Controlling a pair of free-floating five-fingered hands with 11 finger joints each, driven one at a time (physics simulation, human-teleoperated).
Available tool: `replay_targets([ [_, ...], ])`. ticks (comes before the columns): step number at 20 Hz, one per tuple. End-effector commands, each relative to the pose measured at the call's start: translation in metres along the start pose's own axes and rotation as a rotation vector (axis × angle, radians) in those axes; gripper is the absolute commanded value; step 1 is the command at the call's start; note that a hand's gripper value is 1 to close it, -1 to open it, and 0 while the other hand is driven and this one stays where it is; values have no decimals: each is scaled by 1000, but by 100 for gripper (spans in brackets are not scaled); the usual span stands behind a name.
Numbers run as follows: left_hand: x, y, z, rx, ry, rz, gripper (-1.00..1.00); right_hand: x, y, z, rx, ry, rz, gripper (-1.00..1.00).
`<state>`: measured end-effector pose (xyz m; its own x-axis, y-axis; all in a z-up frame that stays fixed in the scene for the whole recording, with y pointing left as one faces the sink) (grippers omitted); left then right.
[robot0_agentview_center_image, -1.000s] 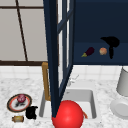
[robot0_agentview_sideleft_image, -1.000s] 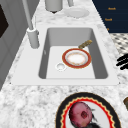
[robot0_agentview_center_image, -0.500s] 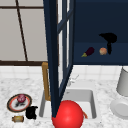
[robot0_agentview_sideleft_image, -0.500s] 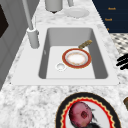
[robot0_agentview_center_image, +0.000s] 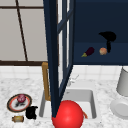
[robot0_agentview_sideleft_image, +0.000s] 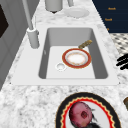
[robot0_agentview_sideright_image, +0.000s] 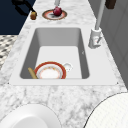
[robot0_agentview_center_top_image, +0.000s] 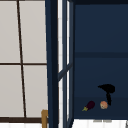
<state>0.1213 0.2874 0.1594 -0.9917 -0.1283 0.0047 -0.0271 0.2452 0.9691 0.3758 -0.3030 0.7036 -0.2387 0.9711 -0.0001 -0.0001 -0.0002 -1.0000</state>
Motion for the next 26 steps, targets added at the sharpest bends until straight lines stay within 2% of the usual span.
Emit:
replay_targets([
  [1,0,0,0,0,0,0,0,-3,1,-8,134,7,23,-100],
  [3,0,0,0,0,0,0,0,-3,5,-11,135,25,24,-100],
  [5,0,0,0,0,0,0,0,-2,16,-7,103,28,7,-100],
  [6,0,0,0,0,0,0,0,-1,8,-2,18,17,-5,-100],
  [7,0,0,0,0,0,0,0,-3,5,-8,4,6,-2,-100],
  [8,0,0,0,0,0,0,0,-3,8,-6,4,6,-2,-100],
  [9,0,0,0,0,0,0,0,-3,18,-7,100,-3,-16,-100],
  [10,0,0,0,0,0,0,0,-3,10,-7,123,-11,-20,-100],
  [26,0,0,0,0,0,0,0,-3,26,-5,123,-18,-22,-100],
])
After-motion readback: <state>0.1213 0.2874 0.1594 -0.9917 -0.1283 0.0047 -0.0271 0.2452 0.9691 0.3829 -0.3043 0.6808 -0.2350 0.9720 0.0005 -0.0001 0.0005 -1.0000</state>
